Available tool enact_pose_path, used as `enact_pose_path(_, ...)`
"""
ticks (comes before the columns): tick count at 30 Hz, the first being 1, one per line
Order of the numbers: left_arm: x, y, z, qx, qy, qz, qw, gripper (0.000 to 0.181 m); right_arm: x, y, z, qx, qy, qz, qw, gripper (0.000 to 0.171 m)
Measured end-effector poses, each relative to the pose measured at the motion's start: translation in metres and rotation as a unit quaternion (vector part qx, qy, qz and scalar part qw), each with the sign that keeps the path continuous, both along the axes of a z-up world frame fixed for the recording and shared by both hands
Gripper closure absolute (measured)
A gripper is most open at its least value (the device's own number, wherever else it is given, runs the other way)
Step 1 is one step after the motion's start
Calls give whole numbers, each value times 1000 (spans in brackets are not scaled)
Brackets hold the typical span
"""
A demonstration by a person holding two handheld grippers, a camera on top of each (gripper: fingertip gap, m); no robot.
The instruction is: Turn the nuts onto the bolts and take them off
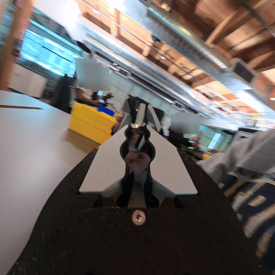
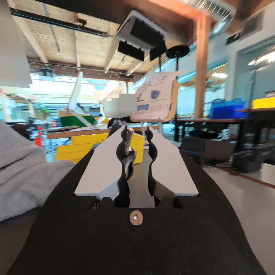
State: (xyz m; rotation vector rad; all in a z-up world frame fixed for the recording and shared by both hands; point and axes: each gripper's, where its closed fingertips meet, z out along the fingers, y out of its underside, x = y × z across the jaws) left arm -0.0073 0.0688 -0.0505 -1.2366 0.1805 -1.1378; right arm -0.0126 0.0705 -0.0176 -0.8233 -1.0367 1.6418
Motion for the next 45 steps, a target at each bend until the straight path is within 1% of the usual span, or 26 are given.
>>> enact_pose_path(2, -12, 5, 0, -4, 1, 49, 999, 166, 0, 7, -3, 31, 24, -69, 997, 145)
enact_pose_path(3, -19, 5, 0, -5, -4, 68, 998, 166, -2, 8, -6, 46, 26, -90, 995, 146)
enact_pose_path(5, -26, 5, 1, -5, -9, 83, 997, 167, -5, 9, -11, 66, 9, -102, 993, 145)
enact_pose_path(8, -33, 2, 5, 7, -15, 95, 995, 166, -1, 15, -8, 109, -22, -116, 987, 149)
enact_pose_path(9, -34, 1, 5, 9, -14, 96, 995, 166, 2, 13, -10, 134, -64, -102, 984, 150)
enact_pose_path(11, -38, -1, 5, 11, -4, 108, 994, 166, 13, 0, -28, 155, -204, -40, 966, 150)
enact_pose_path(13, -42, -1, 5, 11, 14, 127, 992, 167, 34, -29, -52, 142, -338, 33, 930, 151)
enact_pose_path(14, -43, -1, 4, 11, 24, 137, 990, 166, 43, -44, -63, 149, -386, 49, 909, 149)
enact_pose_path(17, -46, 1, 1, 10, 51, 155, 986, 166, 53, -88, -97, 201, -476, 61, 854, 149)
enact_pose_path(18, -46, 0, 0, 10, 56, 158, 986, 166, 50, -98, -106, 208, -491, 54, 844, 147)
enact_pose_path(20, -45, -1, -1, 11, 66, 160, 985, 167, 41, -117, -120, 225, -495, 53, 837, 147)
enact_pose_path(22, -44, -4, -1, 13, 77, 162, 984, 167, 30, -124, -133, 224, -503, 43, 833, 147)
enact_pose_path(25, -46, -6, -2, 15, 81, 166, 983, 167, 24, -130, -151, 217, -530, 42, 819, 149)
enact_pose_path(28, -50, -7, 0, 15, 74, 168, 983, 167, 25, -127, -162, 226, -559, 24, 797, 157)
enact_pose_path(31, -53, -6, 1, 13, 64, 166, 984, 166, 26, -128, -162, 231, -560, 26, 795, 158)
enact_pose_path(34, -53, -5, 2, 13, 57, 161, 985, 166, 29, -130, -158, 231, -562, 26, 794, 149)
enact_pose_path(37, -52, -5, 2, 14, 59, 158, 986, 166, 34, -128, -159, 227, -585, 17, 778, 146)
enact_pose_path(41, -48, -4, 1, 16, 73, 157, 985, 166, 36, -129, -168, 199, -624, 8, 756, 141)
enact_pose_path(45, -45, -5, 1, 18, 85, 156, 984, 167, 30, -128, -166, 210, -620, -4, 756, 143)
